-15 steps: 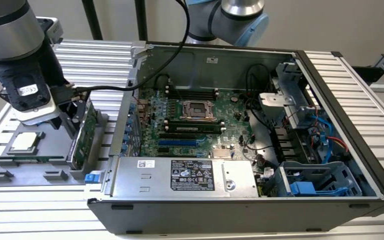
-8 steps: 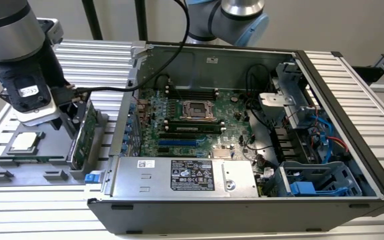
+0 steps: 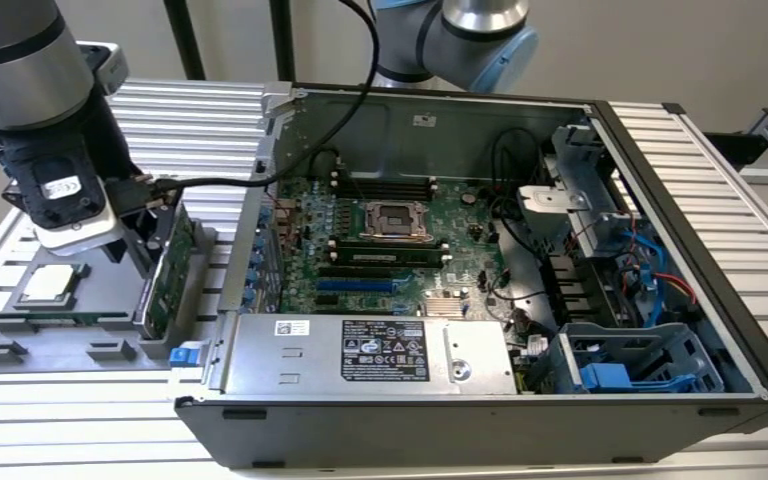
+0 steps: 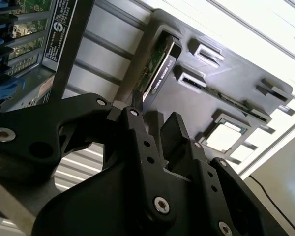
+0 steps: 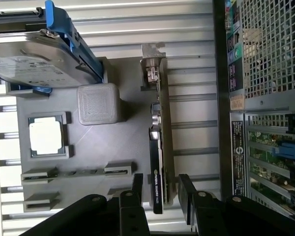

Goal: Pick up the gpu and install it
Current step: 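Pick up the gpu and move the gpu toward the slot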

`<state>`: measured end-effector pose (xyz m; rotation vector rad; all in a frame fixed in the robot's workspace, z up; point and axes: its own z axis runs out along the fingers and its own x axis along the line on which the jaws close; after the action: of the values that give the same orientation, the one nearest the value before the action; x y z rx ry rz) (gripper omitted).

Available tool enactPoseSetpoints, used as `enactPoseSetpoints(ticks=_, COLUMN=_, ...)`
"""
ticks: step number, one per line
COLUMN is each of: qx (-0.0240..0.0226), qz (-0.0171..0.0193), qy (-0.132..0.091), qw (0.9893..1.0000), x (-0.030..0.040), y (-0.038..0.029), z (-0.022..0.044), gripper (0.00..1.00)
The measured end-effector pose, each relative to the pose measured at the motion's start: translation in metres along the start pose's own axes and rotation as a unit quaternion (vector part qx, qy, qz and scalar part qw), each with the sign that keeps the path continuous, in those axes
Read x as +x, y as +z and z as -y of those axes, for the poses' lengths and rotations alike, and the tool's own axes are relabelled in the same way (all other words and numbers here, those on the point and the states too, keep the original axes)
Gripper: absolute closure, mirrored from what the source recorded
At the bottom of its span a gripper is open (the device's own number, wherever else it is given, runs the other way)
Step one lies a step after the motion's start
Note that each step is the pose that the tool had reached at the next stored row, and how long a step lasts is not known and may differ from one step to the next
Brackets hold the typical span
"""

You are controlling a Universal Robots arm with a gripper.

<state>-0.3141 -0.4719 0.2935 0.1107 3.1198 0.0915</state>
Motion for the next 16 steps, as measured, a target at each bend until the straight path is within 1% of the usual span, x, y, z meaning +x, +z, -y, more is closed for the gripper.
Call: enactPoseSetpoints(ticks=16, qx=0.0, qz=0.0, qy=0.0, qw=1.0, x=0.0003, y=0.0161, z=0.0006, gripper=0.0)
